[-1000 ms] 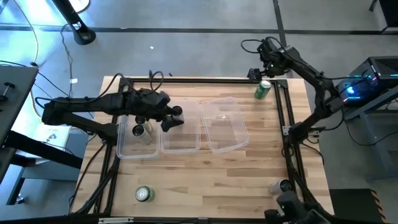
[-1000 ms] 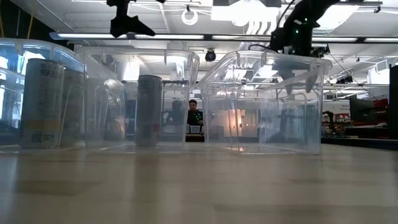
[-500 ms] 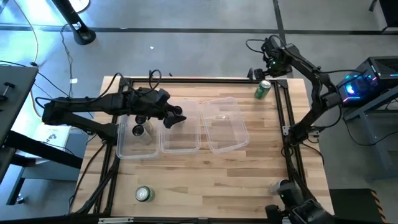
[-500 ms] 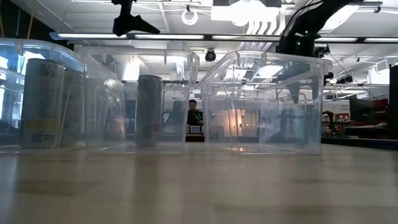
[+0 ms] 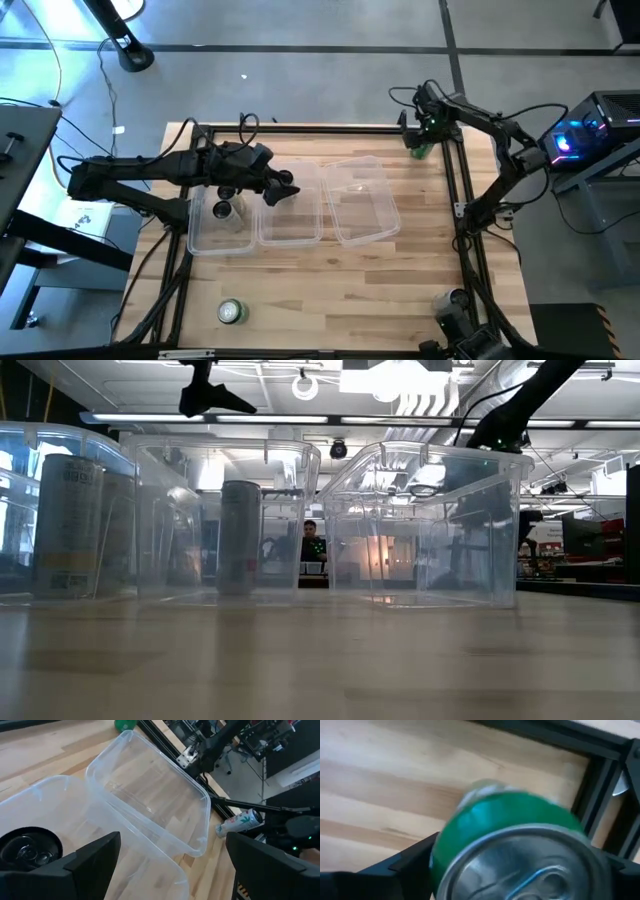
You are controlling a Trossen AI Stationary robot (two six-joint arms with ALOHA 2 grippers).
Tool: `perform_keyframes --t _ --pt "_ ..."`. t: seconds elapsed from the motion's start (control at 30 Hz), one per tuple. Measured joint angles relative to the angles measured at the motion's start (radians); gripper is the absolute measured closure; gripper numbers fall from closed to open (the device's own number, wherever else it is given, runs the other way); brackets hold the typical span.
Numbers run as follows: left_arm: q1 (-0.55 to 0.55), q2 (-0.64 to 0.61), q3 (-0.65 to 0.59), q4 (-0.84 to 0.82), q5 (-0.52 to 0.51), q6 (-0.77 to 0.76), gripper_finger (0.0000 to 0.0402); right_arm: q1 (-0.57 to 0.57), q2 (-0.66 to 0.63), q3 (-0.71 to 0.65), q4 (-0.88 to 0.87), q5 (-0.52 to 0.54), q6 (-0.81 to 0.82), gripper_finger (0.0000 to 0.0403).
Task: Sort soda cans
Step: Put the green soda can into the right transparent container
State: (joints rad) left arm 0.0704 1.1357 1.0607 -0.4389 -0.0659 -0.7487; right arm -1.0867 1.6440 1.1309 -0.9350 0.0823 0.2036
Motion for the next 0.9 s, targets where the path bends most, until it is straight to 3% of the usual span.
perform_keyframes --t 0.17,0.4,0.57,0.73,0.9 --pt "-0.003 -0.017 0.000 0.088 0.007 0.037 0.0046 0.042 -0.024 -0.005 0.005 0.068 -0.047 0.0123" --pt "-0.005 -0.065 0.000 0.114 0.008 0.085 0.0046 0.092 -0.162 0.037 0.023 0.071 -0.048 0.0123" --pt "-0.006 -0.138 0.000 0.116 0.003 0.127 0.0046 0.170 -0.311 0.053 0.065 -0.030 -0.043 0.0123" --pt "-0.006 -0.187 0.001 0.113 -0.046 0.185 0.0046 0.363 -0.424 0.055 0.187 -0.138 0.077 0.0123" --pt "-0.006 -0.192 0.001 0.108 -0.049 0.231 0.0046 0.659 -0.426 0.056 0.260 -0.114 0.220 0.0123"
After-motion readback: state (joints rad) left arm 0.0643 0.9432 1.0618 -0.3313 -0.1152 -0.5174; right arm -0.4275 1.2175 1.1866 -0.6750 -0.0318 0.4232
